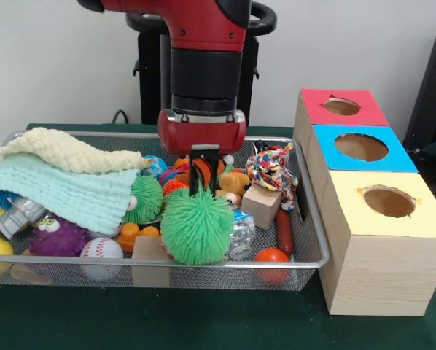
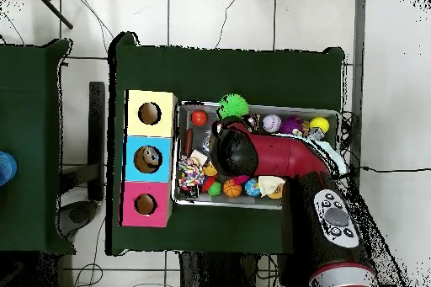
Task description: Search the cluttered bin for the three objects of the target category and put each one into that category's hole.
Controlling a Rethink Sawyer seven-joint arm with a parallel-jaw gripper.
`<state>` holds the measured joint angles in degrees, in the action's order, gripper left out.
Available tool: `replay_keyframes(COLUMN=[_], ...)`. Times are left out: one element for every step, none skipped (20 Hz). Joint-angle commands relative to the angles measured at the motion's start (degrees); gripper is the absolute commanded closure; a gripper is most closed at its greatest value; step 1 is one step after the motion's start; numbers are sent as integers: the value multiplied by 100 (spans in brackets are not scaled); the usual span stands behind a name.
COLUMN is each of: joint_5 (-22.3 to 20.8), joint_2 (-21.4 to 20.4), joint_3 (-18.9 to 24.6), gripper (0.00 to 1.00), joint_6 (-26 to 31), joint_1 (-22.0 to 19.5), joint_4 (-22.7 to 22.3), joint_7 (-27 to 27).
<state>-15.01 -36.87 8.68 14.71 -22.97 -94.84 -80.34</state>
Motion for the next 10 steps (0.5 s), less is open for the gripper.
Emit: replay_keyframes(joint_5=[-128,-135,-140,-148,-157,-170,-181,-192,-199,-203], joint_2=[-194,-220,-234,-224,-214,-199,-184,-169,-160,-152], joint_3=[-233,-222,-213,-199,-184,-168,-145,-122,-101,-66], gripper=[100,100,100,100,100,100,100,100,100,100], joint_6=[-41,-21,-2,-6,-9,-46,-73,-100,-113,-95], joint_1=[-87,-126,-153,-175,-197,-224,-254,-283,-307,-344], joint_4=[-268,-288,-299,-292,-286,-279,-270,-260,-254,-228], joint_7=[-827,-793,-767,-744,-721,-704,-683,-663,-649,-615])
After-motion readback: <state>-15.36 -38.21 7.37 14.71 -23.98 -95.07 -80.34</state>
